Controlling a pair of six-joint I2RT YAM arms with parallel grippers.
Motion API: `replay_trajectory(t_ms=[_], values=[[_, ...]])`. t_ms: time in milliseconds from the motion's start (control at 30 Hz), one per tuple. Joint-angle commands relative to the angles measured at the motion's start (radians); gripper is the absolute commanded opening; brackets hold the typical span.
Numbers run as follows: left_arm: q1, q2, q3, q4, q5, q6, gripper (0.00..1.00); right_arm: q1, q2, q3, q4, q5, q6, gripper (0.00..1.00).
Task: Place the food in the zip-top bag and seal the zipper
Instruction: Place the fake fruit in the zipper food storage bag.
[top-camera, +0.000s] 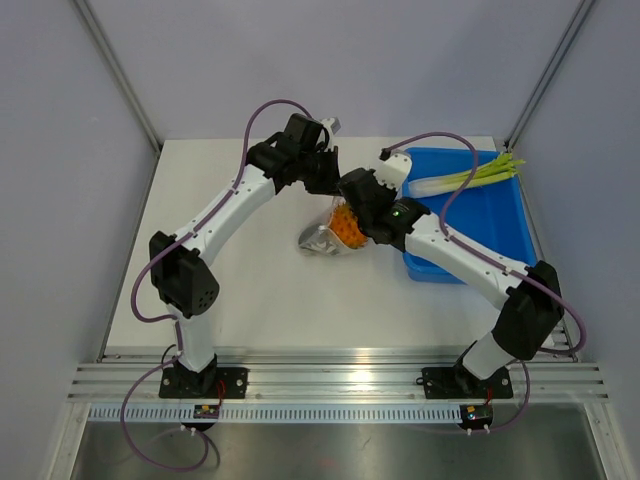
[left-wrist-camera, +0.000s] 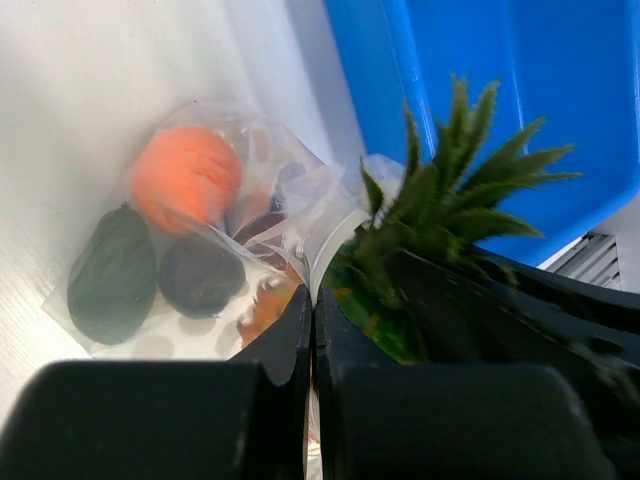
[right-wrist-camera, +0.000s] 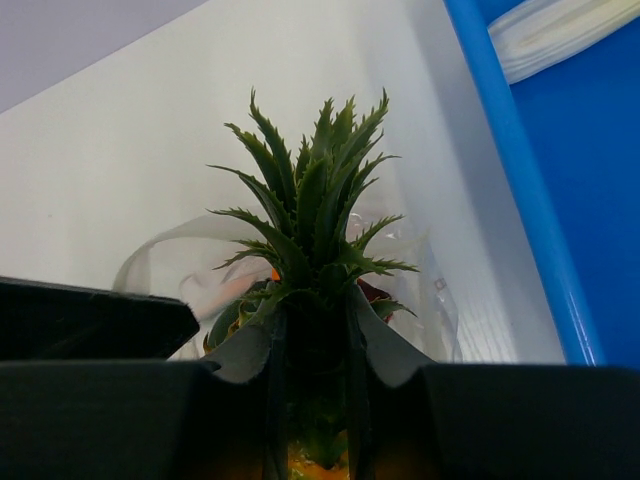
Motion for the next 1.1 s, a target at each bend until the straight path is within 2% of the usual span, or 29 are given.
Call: replay_trajectory(t_ms=[0,133,300,633,767,800,900,1000,1033,1067], values=[[0.003,-0.062,0.004,0.056,0.043,-0.013,0.0,0.01,0.043,0.041,-0.006,0.115,0.041,0.0],[0.003,-0.085,-0.019,0.059,0.039,-0.015,0.0,0.01,0.056,0.067,0.008,0.179,0.015,0.0],[0.003,-0.096,-0.02,0.067,0.031,-0.044,0.0,0.008,0.09,0.126,-0.004,0.181,0.033,0.0],[0.003,-0.087,-0.019,0.07,-0.004,-0.068,0.0,0.014,0.09,0.037,-0.006,0.044,0.176,0.0],[0.003,-0.079,-0.017,0.071,-0.015,-0.073,0.0,0.02,0.073,0.02,0.032,-0.055,0.12,0.36],[0.003,-0.079,-0.017,0.07,-0.018,-0.073,0.0,0.022,0.066,0.015,0.032,-0.065,0.108,0.56],[0.006,-0.078,-0.019,0.067,-0.029,-0.068,0.0,0.022,0.009,-0.012,0.043,-0.077,0.05,0.66],[0.011,-0.076,-0.02,0.065,-0.027,-0.065,0.0,0.02,-0.069,-0.048,0.045,-0.074,0.022,0.68],[0.012,-0.076,-0.023,0.068,-0.024,-0.065,0.0,0.022,-0.106,-0.054,0.04,-0.069,0.015,0.73],[0.014,-0.075,-0.025,0.073,-0.023,-0.065,0.0,0.02,-0.123,-0.06,0.029,-0.054,0.005,0.74]])
